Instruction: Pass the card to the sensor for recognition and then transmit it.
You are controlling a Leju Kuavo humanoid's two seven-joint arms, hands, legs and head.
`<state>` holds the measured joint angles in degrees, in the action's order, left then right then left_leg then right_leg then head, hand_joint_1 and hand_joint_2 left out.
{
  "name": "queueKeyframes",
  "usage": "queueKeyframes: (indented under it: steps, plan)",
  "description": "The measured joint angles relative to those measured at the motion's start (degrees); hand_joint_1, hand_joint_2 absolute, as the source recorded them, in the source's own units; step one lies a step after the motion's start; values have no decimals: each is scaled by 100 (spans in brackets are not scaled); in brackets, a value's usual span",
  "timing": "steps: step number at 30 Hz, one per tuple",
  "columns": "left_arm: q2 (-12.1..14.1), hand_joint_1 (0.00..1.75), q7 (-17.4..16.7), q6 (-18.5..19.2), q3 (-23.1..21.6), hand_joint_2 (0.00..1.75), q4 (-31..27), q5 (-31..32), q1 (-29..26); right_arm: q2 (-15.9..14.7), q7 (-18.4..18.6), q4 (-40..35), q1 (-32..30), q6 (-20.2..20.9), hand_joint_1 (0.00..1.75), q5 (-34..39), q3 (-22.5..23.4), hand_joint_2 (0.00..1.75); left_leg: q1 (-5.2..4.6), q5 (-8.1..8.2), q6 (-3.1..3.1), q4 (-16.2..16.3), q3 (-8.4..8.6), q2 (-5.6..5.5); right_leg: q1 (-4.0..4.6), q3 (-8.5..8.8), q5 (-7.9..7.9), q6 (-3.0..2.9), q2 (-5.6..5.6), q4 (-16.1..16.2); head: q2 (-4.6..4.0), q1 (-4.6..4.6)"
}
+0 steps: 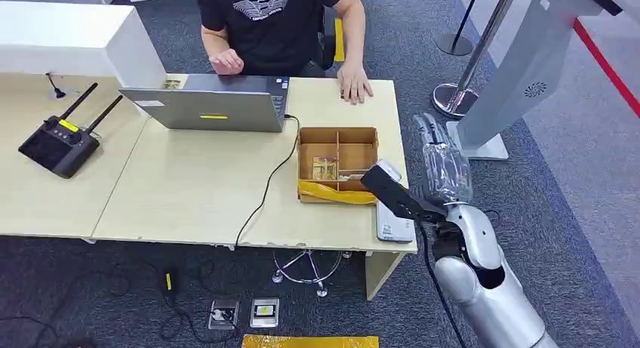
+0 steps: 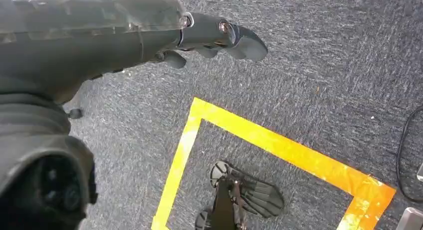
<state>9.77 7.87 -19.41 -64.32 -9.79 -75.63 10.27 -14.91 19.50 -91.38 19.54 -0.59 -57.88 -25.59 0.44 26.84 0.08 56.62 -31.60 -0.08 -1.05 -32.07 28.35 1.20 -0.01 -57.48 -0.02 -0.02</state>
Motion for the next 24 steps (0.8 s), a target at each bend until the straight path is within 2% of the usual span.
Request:
queueKeyframes:
  steps: [5, 10, 24]
  plan:
    - [-13, 0, -7, -66, 18, 0, 0, -22, 2, 138, -98, 98, 1, 391, 0, -595, -171, 175, 0, 0, 0, 0, -1, 0, 0, -1, 0, 0, 2, 0, 0, 0]
    - [-33, 0, -9, -90, 68, 0, 0, -61, 3, 339, -118, 107, 17, 736, 0, -819, -290, 175, 3, 0, 0, 0, -1, 0, 2, -1, 0, 0, 0, -1, 0, 0]
    - [-28, 0, -9, -28, 142, 0, 0, -15, 13, 968, -267, 1085, 322, 623, 0, -1514, -682, 175, 4, -1, -1, 0, -1, 0, 4, 0, 0, -1, 0, -1, 0, 0]
